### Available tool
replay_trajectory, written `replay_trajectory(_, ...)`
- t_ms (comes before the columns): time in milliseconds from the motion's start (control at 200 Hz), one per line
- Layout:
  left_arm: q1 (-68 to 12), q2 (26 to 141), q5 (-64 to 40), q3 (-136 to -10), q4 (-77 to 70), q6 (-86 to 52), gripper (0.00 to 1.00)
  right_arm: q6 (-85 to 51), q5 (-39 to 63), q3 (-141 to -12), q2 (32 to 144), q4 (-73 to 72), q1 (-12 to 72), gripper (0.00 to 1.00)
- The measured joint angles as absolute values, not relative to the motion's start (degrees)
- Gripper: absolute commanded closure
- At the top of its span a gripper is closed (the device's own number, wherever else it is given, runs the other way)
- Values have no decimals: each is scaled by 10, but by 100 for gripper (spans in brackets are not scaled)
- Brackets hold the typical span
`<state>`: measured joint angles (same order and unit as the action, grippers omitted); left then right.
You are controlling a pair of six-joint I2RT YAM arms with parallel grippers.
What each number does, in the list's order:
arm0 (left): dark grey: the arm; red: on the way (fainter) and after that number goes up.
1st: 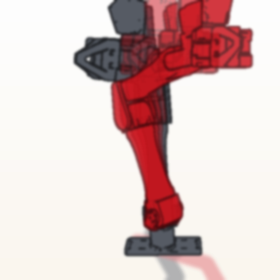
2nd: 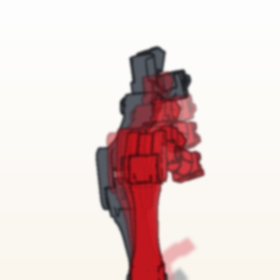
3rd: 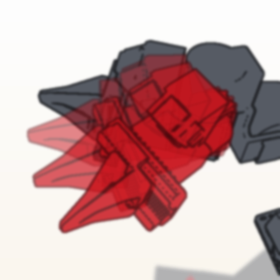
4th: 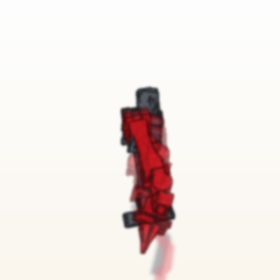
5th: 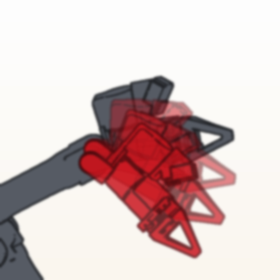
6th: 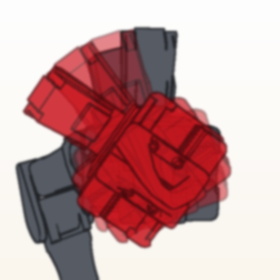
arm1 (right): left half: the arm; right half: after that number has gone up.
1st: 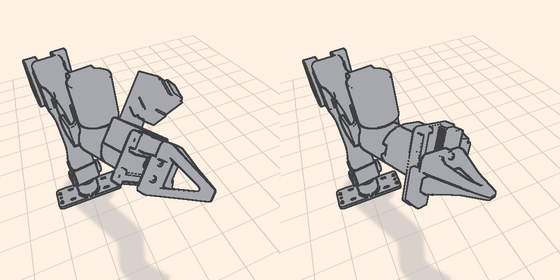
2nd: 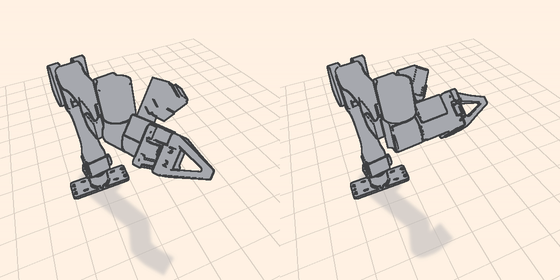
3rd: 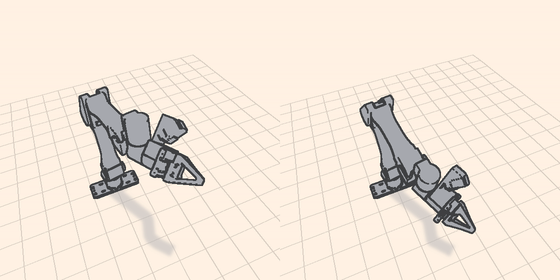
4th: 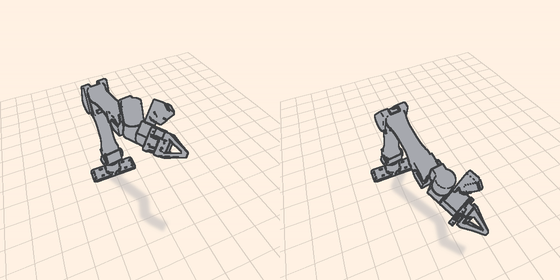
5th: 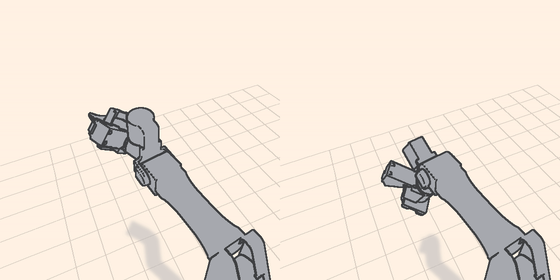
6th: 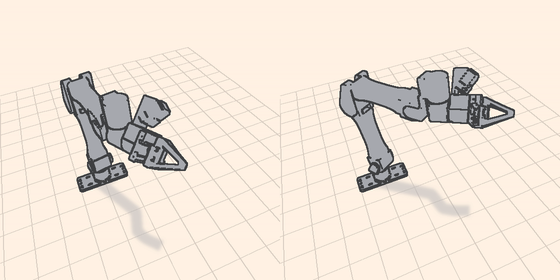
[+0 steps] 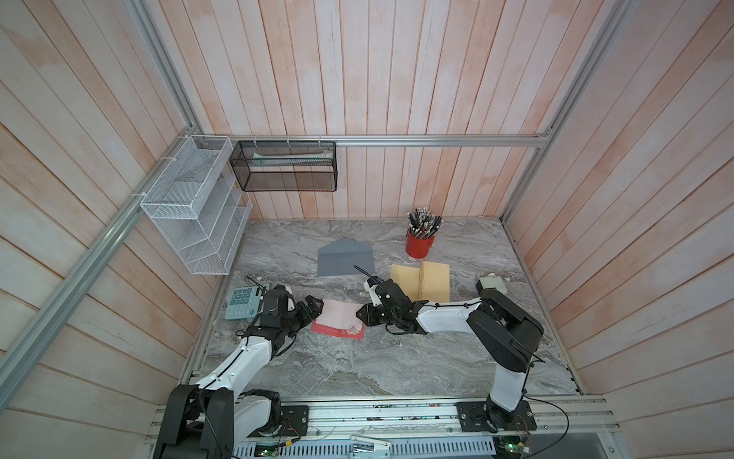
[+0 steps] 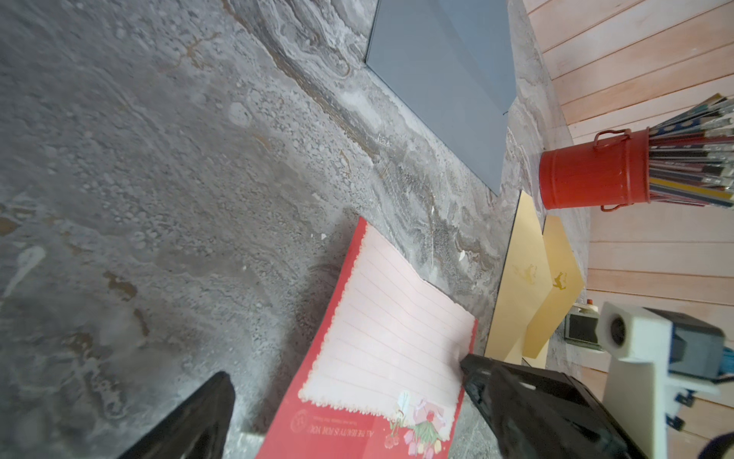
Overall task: Fold the letter paper in half and place it into the envelope
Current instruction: Fold the letter paper at the center of the board.
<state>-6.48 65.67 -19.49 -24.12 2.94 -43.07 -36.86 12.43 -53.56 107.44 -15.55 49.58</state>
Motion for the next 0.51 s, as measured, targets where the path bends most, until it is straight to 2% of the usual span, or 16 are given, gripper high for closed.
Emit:
replay_trajectory(250, -59, 694, -228, -235, -12, -433, 2, -371, 141, -524, 1083, -164, 481, 78)
replay_trajectory(505, -59, 721, -304, -208, -107, -453, 3, -374, 149, -516, 1087, -187, 479, 79)
